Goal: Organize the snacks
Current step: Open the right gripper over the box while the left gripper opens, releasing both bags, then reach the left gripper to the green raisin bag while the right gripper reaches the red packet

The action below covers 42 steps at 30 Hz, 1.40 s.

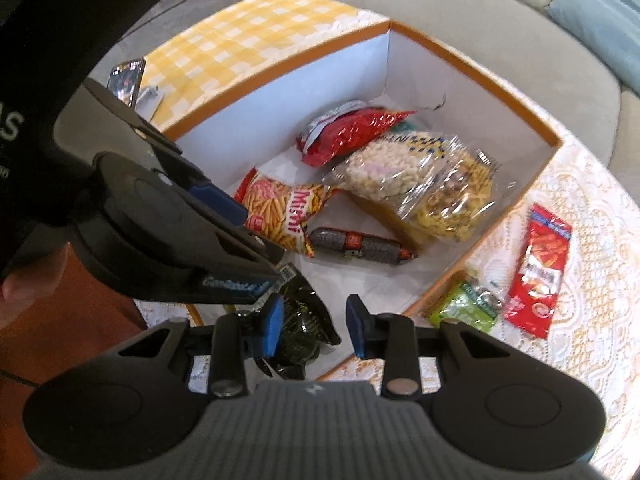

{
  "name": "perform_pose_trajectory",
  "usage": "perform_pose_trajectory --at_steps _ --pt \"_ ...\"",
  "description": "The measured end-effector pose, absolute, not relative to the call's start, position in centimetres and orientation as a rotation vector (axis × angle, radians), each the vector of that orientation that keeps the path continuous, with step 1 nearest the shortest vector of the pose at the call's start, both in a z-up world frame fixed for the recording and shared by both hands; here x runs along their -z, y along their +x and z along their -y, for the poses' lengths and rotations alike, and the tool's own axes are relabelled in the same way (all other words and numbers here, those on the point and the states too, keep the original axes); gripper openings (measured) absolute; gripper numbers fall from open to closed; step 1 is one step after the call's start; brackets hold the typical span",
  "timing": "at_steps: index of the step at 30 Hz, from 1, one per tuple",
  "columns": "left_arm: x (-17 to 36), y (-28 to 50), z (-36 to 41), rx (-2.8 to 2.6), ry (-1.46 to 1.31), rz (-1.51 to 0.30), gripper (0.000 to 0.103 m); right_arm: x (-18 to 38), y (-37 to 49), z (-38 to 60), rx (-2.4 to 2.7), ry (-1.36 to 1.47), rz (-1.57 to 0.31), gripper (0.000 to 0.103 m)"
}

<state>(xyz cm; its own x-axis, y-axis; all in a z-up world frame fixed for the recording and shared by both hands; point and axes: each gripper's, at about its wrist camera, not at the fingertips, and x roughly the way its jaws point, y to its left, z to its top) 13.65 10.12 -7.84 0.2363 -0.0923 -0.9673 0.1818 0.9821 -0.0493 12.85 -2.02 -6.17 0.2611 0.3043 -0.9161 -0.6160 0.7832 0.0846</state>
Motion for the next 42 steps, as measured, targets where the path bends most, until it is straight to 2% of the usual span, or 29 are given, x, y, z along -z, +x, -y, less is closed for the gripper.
perform_pose_trajectory --at_steps 13,18,24,42 --pt "4.2 11.5 -7.4 0.192 0.075 -1.143 0.043 2.2 9.9 8.0 -0.445 -0.185 -0.941 0.034" --pt "3.2 10.5 -4.7 0.227 0.125 -1.092 0.043 2.0 9.0 11.5 -0.338 -0.083 -0.903 0.043" --pt "2.7 9.3 -1.0 0.269 0.228 -1.058 0.043 2.5 8.0 14.6 -0.254 -0.01 -0.893 0.051" --pt "3.5 10.5 6.2 0.416 0.359 -1.084 0.043 4.4 6.3 22.0 -0.184 0.172 -0.905 0.052"
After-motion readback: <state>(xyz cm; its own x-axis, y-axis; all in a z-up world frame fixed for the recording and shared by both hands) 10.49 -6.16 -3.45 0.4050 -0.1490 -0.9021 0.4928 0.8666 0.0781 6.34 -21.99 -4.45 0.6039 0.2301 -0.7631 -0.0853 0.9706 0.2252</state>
